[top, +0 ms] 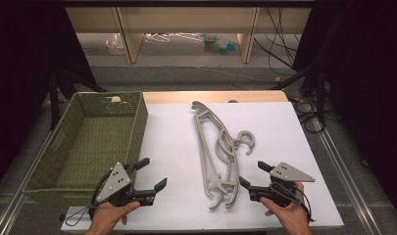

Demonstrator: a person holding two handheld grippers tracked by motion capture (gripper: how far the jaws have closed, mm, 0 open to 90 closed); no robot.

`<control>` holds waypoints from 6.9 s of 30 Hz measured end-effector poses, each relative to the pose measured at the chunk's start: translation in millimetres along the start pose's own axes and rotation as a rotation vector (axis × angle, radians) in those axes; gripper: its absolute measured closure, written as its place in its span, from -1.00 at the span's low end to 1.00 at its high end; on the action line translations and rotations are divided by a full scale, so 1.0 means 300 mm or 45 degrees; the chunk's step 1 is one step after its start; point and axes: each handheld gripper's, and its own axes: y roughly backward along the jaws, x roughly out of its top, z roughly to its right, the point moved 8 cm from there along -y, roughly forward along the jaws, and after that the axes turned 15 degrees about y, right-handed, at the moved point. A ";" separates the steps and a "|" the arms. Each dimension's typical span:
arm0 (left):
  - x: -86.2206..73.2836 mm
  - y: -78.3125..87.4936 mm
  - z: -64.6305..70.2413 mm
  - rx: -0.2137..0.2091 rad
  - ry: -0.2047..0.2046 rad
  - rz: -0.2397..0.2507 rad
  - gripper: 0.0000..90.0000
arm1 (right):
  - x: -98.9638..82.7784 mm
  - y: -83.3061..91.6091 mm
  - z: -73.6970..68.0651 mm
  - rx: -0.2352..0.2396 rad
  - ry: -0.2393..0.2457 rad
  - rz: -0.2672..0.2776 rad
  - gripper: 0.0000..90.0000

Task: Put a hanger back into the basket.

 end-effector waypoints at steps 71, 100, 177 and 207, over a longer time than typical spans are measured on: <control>-0.018 -0.011 0.011 -0.008 -0.012 -0.034 -0.63 | -0.110 -0.347 0.104 0.127 -0.178 -0.585 0.12; -0.016 -0.010 0.007 -0.003 -0.020 -0.035 -0.63 | -0.048 -0.315 0.141 0.050 -0.199 -0.589 0.57; -0.065 -0.296 0.118 -0.240 -0.306 -0.604 0.29 | 0.140 -0.059 -0.182 0.491 0.641 -0.395 0.82; -0.021 -0.225 0.074 -0.122 -0.297 -0.747 0.81 | 0.182 -0.089 -0.116 0.318 0.404 -0.199 -0.24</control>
